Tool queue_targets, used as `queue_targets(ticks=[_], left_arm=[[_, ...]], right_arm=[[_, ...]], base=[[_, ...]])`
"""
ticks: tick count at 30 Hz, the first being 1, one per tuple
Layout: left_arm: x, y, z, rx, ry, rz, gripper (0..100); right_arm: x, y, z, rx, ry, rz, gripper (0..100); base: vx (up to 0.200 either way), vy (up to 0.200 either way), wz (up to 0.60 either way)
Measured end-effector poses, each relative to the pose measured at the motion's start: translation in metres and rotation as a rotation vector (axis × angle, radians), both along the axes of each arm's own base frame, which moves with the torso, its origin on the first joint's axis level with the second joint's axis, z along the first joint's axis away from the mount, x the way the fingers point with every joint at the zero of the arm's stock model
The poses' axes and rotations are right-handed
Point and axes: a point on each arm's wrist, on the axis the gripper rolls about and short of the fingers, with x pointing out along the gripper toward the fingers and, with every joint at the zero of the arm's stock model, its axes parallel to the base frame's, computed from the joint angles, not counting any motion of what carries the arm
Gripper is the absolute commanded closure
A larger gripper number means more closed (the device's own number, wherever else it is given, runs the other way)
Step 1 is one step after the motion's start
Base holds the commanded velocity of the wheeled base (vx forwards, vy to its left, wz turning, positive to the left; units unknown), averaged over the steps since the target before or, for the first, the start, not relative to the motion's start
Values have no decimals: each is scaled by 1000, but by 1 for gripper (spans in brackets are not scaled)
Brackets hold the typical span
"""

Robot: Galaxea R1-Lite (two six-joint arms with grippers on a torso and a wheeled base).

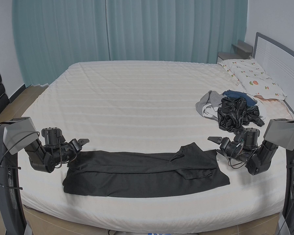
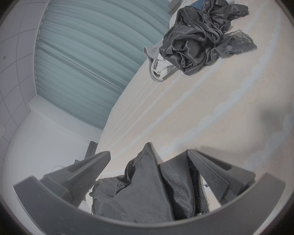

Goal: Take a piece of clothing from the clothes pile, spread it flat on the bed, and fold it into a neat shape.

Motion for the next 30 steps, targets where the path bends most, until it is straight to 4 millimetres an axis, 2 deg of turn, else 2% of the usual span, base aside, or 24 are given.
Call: queue_targets(ticks=[8, 13, 14, 22, 30], left_arm=[[-2, 11, -1, 4, 7, 35, 0], [-3, 10, -2, 3, 20, 33, 0], [-3, 9, -3, 3, 28, 31, 100], [-5, 9, -7, 3, 72, 28, 100], [-5, 18, -5, 4, 58, 51, 100]], right_arm=[[1, -1, -2, -2, 1, -5, 0], [3, 0, -2, -4, -4, -5, 0], [3, 1, -2, -4, -4, -4, 0], [3, 3, -5, -10, 1, 3, 0], [-1, 4, -9, -32, 13, 12, 0]], base=[[0, 0, 0], [0, 0, 0], [0, 0, 0], [0, 0, 0], [0, 0, 0]])
